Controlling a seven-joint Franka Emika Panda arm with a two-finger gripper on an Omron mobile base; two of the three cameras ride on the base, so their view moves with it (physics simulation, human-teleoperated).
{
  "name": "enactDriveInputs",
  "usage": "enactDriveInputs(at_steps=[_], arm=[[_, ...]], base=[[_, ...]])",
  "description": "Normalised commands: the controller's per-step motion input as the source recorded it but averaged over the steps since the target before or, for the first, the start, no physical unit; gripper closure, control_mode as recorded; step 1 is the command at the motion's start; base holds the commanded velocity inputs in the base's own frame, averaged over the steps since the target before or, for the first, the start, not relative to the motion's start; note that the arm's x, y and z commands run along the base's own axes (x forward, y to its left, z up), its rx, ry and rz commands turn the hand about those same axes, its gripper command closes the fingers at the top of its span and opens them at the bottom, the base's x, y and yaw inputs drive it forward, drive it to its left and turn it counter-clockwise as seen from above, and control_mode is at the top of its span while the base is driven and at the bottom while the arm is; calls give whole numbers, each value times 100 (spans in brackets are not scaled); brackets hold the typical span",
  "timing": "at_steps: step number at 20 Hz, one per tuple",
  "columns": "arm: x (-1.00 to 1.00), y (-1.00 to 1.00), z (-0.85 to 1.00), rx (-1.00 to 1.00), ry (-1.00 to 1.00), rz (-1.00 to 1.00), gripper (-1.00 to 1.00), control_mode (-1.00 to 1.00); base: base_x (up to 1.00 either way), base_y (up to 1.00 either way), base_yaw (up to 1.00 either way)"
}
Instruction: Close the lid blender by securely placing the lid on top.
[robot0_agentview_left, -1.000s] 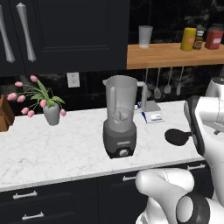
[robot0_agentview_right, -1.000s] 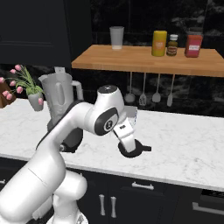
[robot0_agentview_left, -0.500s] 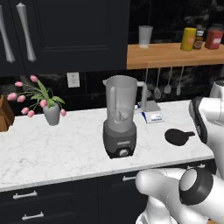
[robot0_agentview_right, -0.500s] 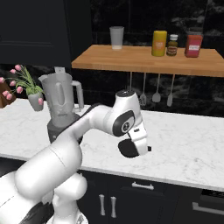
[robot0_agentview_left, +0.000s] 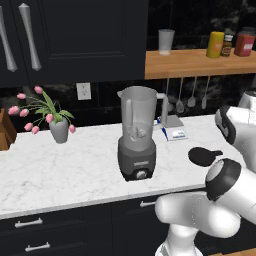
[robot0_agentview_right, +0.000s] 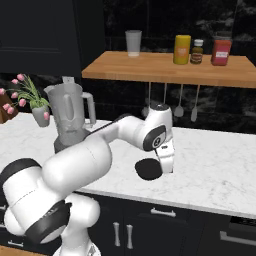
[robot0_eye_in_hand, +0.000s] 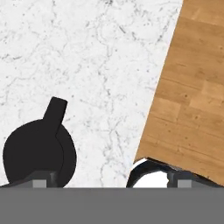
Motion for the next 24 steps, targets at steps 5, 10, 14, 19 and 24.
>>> enactDriveInputs(at_steps=[5, 10, 14, 19, 24], arm=[[35, 0, -17, 10, 0, 0, -100, -100], [23, 0, -24, 4, 0, 0, -100, -100], [20, 0, -29, 0, 0, 0, -100, -100], [17, 0, -32, 0, 0, 0, -100, -100], [13, 0, -30, 0, 0, 0, -100, -100]], base=[[0, 0, 0], [0, 0, 0], [0, 0, 0], [0, 0, 0], [0, 0, 0]])
